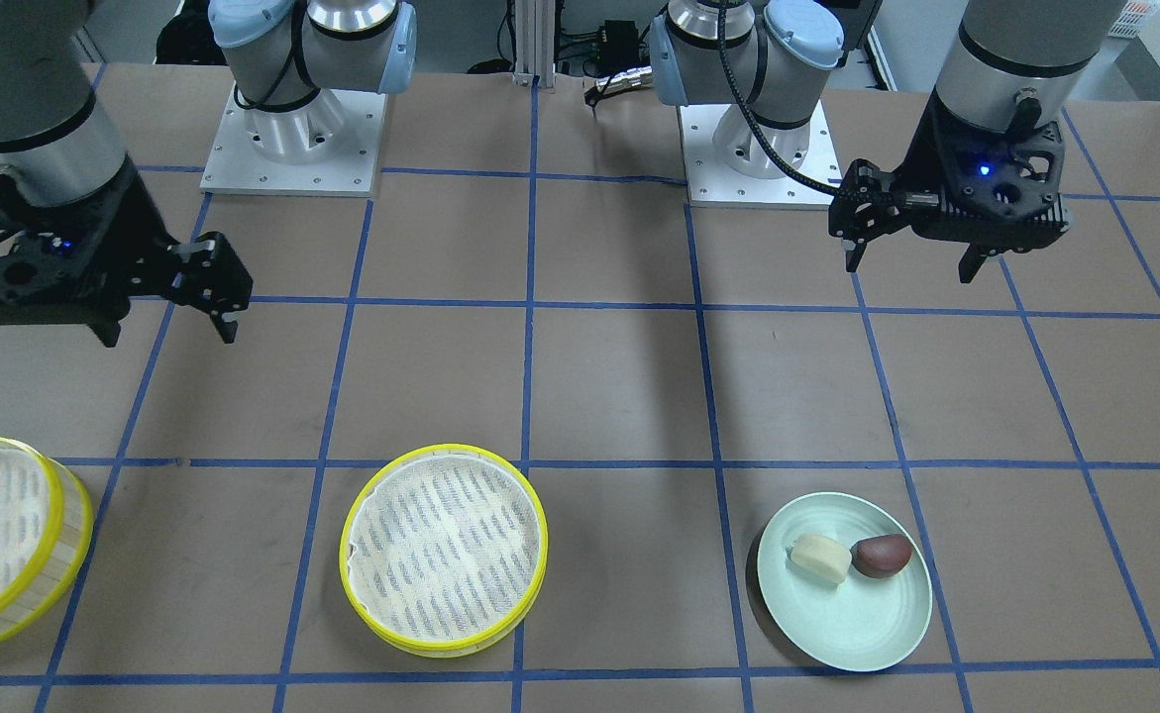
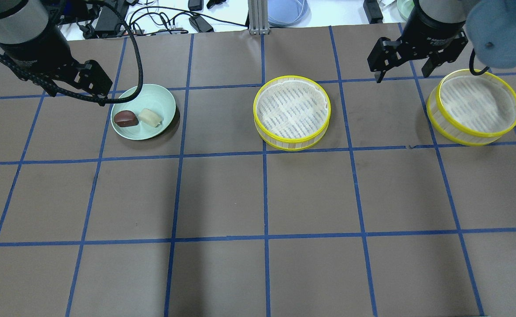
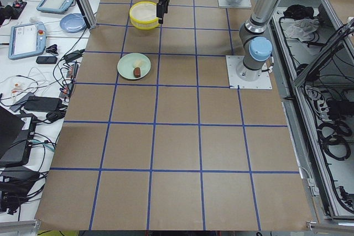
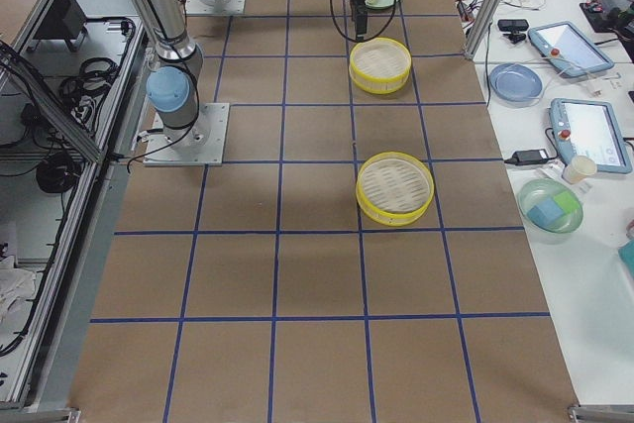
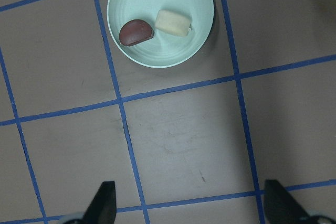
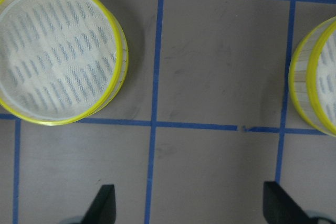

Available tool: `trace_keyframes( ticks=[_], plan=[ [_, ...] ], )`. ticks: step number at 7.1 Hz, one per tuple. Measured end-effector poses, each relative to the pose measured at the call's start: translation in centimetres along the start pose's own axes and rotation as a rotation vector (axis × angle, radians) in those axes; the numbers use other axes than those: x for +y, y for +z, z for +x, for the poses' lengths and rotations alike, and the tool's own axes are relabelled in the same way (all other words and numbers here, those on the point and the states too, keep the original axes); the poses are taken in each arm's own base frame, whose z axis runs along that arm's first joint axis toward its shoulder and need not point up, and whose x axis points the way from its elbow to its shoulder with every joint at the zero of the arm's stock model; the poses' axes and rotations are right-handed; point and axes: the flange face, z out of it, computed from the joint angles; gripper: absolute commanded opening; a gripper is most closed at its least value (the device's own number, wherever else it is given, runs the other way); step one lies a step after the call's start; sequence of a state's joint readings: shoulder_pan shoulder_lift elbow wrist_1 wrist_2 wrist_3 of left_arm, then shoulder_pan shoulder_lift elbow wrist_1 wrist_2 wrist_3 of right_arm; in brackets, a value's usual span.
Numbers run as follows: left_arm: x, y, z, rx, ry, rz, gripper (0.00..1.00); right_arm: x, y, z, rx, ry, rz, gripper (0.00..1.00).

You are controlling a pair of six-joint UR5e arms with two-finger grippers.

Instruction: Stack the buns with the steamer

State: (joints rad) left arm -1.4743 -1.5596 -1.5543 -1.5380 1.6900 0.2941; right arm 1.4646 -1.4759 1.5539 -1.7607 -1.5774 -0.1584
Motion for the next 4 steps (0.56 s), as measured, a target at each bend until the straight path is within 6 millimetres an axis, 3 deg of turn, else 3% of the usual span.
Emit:
trace_keyframes(
  ticks=[2,4],
  plan=[
    [-0.3,0.9,0.1,0.011,-0.019,-0.019,1.00,-2.4,2.8,8.1,0.021,0.034,0.021,1.00],
    [-0.3,2.3,-0.2,0.014,-0.050,-0.044,1.00,-3.6,6.5,18.4,0.046,0.016,0.031,1.00]
  ],
)
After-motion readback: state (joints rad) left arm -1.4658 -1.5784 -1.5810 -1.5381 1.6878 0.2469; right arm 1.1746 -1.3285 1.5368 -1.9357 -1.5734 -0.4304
